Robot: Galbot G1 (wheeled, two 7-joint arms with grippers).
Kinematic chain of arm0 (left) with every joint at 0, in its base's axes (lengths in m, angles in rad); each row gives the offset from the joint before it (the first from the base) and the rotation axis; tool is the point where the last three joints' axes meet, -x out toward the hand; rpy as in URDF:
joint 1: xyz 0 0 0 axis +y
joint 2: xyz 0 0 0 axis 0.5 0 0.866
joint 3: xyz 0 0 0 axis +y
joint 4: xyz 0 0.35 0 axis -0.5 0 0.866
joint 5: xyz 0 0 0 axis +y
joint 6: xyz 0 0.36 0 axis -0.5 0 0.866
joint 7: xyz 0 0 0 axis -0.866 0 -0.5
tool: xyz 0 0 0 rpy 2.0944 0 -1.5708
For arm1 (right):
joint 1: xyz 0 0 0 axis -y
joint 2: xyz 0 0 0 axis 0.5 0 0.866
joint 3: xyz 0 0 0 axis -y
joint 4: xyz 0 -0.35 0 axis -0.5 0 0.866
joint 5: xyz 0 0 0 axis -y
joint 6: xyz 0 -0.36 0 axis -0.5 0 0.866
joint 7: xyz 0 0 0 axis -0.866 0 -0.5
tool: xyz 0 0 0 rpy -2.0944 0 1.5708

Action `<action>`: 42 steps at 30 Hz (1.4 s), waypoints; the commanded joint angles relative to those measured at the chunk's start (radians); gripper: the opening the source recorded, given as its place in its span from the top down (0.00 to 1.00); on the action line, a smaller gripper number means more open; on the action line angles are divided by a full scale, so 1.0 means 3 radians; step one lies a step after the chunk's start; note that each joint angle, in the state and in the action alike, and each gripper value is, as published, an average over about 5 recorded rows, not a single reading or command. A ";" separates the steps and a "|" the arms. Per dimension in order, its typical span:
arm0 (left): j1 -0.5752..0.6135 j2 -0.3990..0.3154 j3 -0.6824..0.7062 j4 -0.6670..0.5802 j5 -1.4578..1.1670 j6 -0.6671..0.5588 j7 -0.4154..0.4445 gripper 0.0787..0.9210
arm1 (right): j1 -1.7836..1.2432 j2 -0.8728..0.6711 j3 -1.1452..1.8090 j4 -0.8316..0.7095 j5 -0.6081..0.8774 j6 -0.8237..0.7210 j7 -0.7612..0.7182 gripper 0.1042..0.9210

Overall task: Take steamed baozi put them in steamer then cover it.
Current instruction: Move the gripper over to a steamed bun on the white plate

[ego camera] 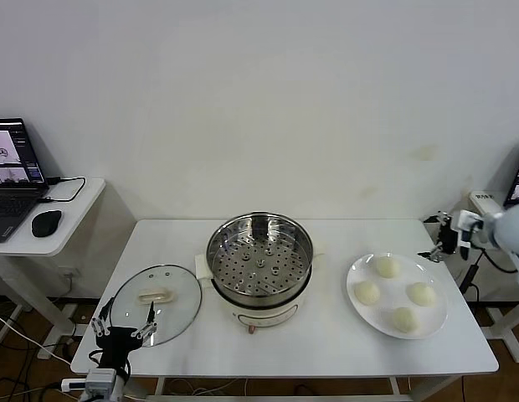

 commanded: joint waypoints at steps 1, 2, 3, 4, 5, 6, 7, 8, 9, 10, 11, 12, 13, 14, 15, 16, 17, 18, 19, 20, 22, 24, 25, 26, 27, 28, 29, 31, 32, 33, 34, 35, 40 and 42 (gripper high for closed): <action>0.0006 0.0004 -0.0031 -0.0029 -0.0011 -0.0003 -0.0001 0.12 | 0.0857 0.0120 -0.1008 -0.0571 -0.0242 0.0517 -0.0377 0.12; 0.0012 0.0007 -0.0036 -0.0025 -0.0011 -0.0004 -0.0001 0.12 | 0.0869 0.0193 -0.1017 -0.0668 -0.0275 0.0589 -0.0386 0.12; 0.0017 0.0009 -0.0041 -0.0020 -0.0011 -0.0004 -0.0001 0.12 | 0.0876 0.0259 -0.1021 -0.0767 -0.0315 0.0607 -0.0396 0.12; 0.0021 0.0010 -0.0045 -0.0014 -0.0012 -0.0004 0.0000 0.12 | 0.0876 0.0325 -0.1017 -0.0848 -0.0361 0.0606 -0.0403 0.12; 0.0024 0.0009 -0.0049 -0.0009 -0.0013 -0.0004 -0.0001 0.12 | 0.0873 0.0392 -0.1009 -0.0945 -0.0414 0.0623 -0.0408 0.12; 0.0027 0.0008 -0.0051 -0.0004 -0.0013 -0.0005 -0.0001 0.12 | 0.0867 0.0460 -0.0994 -0.1038 -0.0459 0.0648 -0.0409 0.12; 0.0028 0.0008 -0.0052 0.0000 -0.0014 -0.0005 -0.0001 0.12 | 0.0858 0.0519 -0.0973 -0.1131 -0.0503 0.0680 -0.0403 0.12; 0.0029 0.0005 -0.0052 0.0004 -0.0014 -0.0006 -0.0002 0.12 | 0.0844 0.0592 -0.0934 -0.1229 -0.0555 0.0723 -0.0391 0.12; 0.0028 0.0000 -0.0053 0.0005 -0.0015 -0.0006 -0.0003 0.12 | 0.0828 0.0655 -0.0886 -0.1324 -0.0601 0.0767 -0.0374 0.12; 0.0028 -0.0006 -0.0053 0.0005 -0.0015 -0.0006 -0.0003 0.12 | 0.0810 0.0714 -0.0836 -0.1410 -0.0641 0.0805 -0.0352 0.12; 0.0029 -0.0011 -0.0053 0.0005 -0.0015 -0.0005 -0.0003 0.12 | 0.0789 0.0765 -0.0781 -0.1478 -0.0678 0.0838 -0.0320 0.12; 0.0031 -0.0014 -0.0053 0.0005 -0.0014 -0.0005 -0.0003 0.12 | 0.0765 0.0812 -0.0727 -0.1533 -0.0706 0.0865 -0.0283 0.12; 0.0034 -0.0015 -0.0052 0.0005 -0.0014 -0.0004 -0.0002 0.12 | 0.0745 0.0840 -0.0690 -0.1570 -0.0724 0.0882 -0.0247 0.12; 0.0037 -0.0013 -0.0052 0.0006 -0.0013 -0.0003 -0.0001 0.12 | 0.0724 0.0869 -0.0658 -0.1601 -0.0742 0.0894 -0.0208 0.12; 0.0039 -0.0011 -0.0052 0.0008 -0.0012 -0.0002 0.0001 0.12 | 0.0704 0.0895 -0.0628 -0.1623 -0.0764 0.0903 -0.0171 0.12; 0.0039 -0.0010 -0.0054 0.0011 -0.0012 -0.0002 0.0002 0.12 | 0.0688 0.0916 -0.0608 -0.1646 -0.0785 0.0908 -0.0119 0.12; 0.0039 -0.0009 -0.0057 0.0014 -0.0012 -0.0001 0.0003 0.12 | 0.0678 0.0936 -0.0593 -0.1667 -0.0808 0.0910 -0.0067 0.12; 0.0038 -0.0008 -0.0060 0.0019 -0.0012 -0.0001 0.0003 0.12 | 0.0667 0.0957 -0.0574 -0.1695 -0.0838 0.0908 -0.0012 0.12; 0.0037 -0.0007 -0.0062 0.0023 -0.0013 -0.0001 0.0004 0.12 | 0.0660 0.0976 -0.0557 -0.1723 -0.0860 0.0904 0.0039 0.12; 0.0037 -0.0006 -0.0062 0.0029 -0.0013 -0.0001 0.0004 0.12 | 0.0652 0.0993 -0.0539 -0.1751 -0.0874 0.0898 0.0086 0.12; 0.0037 -0.0003 -0.0061 0.0043 -0.0012 -0.0002 0.0003 0.12 | 0.0639 0.1020 -0.0510 -0.1791 -0.0882 0.0880 0.0125 0.12; 0.0037 -0.0001 -0.0058 0.0055 -0.0011 -0.0003 0.0002 0.12 | 0.0623 0.1043 -0.0480 -0.1822 -0.0872 0.0871 0.0146 0.12; 0.0037 -0.0001 -0.0057 0.0059 -0.0011 -0.0003 0.0000 0.12 | 0.0614 0.1057 -0.0457 -0.1839 -0.0873 0.0869 0.0158 0.12; 0.0037 -0.0002 -0.0056 0.0062 -0.0012 -0.0004 -0.0003 0.12 | 0.0602 0.1073 -0.0431 -0.1858 -0.0878 0.0867 0.0168 0.12; 0.0037 -0.0003 -0.0055 0.0065 -0.0014 -0.0004 -0.0007 0.12 | 0.0591 0.1088 -0.0405 -0.1874 -0.0886 0.0867 0.0174 0.12; 0.0039 -0.0004 -0.0055 0.0068 -0.0017 -0.0005 -0.0011 0.12 | 0.0580 0.1104 -0.0380 -0.1891 -0.0893 0.0867 0.0186 0.12; 0.0040 -0.0004 -0.0055 0.0071 -0.0020 -0.0005 -0.0015 0.12 | 0.0569 0.1117 -0.0361 -0.1903 -0.0900 0.0866 0.0195 0.12; 0.0045 -0.0001 -0.0057 0.0079 -0.0025 -0.0006 -0.0022 0.12 | 0.0546 0.1141 -0.0331 -0.1922 -0.0910 0.0867 0.0212 0.12; 0.0049 0.0001 -0.0057 0.0083 -0.0026 -0.0006 -0.0023 0.12 | 0.0534 0.1149 -0.0320 -0.1926 -0.0916 0.0868 0.0220 0.12; 0.0052 0.0003 -0.0058 0.0084 -0.0027 -0.0006 -0.0023 0.12 | 0.0519 0.1156 -0.0307 -0.1924 -0.0927 0.0868 0.0222 0.12; 0.0055 0.0006 -0.0059 0.0085 -0.0029 -0.0005 -0.0022 0.12 | 0.0506 0.1161 -0.0297 -0.1919 -0.0937 0.0868 0.0225 0.12; 0.0057 0.0008 -0.0059 0.0084 -0.0031 -0.0004 -0.0020 0.12 | 0.0494 0.1165 -0.0288 -0.1913 -0.0946 0.0867 0.0228 0.12; 0.0052 0.0012 -0.0056 0.0084 -0.0034 0.0001 -0.0013 0.12 | 0.0481 0.1207 -0.0259 -0.1961 -0.0971 0.0870 0.0285 0.12; 0.0050 0.0011 -0.0053 0.0088 -0.0039 0.0002 -0.0012 0.12 | 0.0483 0.1225 -0.0252 -0.2011 -0.0977 0.0876 0.0342 0.12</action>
